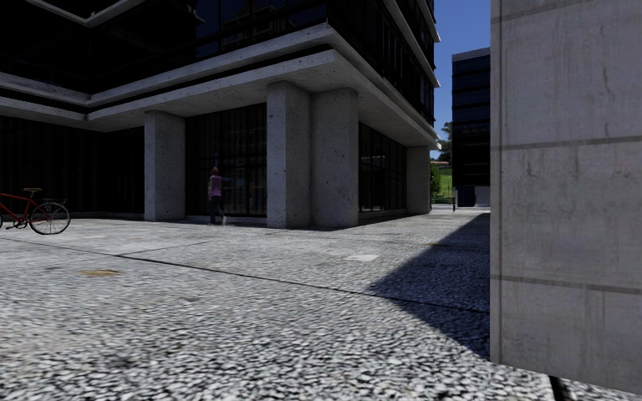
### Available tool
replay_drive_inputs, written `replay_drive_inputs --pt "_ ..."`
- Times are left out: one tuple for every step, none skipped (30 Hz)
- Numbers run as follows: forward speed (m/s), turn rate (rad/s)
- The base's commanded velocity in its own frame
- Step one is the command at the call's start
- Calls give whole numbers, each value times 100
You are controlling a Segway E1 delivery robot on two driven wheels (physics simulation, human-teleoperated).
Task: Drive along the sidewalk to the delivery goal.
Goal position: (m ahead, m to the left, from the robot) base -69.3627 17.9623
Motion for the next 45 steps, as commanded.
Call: replay_drive_inputs --pt "0 0" --pt "0 0" --pt "0 0" --pt "0 0" --pt "0 0" --pt "0 0" --pt "0 0" --pt "0 0" --pt "0 0" --pt "0 0" --pt "0 0" --pt "0 0" --pt "0 0" --pt "0 0" --pt "0 0" --pt "0 0" --pt "0 0" --pt "0 0" --pt "0 0" --pt "0 0" --pt "0 0" --pt "0 0" --pt "0 0" --pt "0 0" --pt "0 0" --pt "0 0" --pt "0 0" --pt "0 0" --pt "0 0" --pt "0 0" --pt "0 0" --pt "0 0" --pt "1 2" --pt "26 34" --pt "28 34" --pt "28 20" --pt "28 14" --pt "28 14" --pt "28 13" --pt "28 6" --pt "28 0" --pt "28 0" --pt "28 0" --pt "28 0" --pt "28 0"
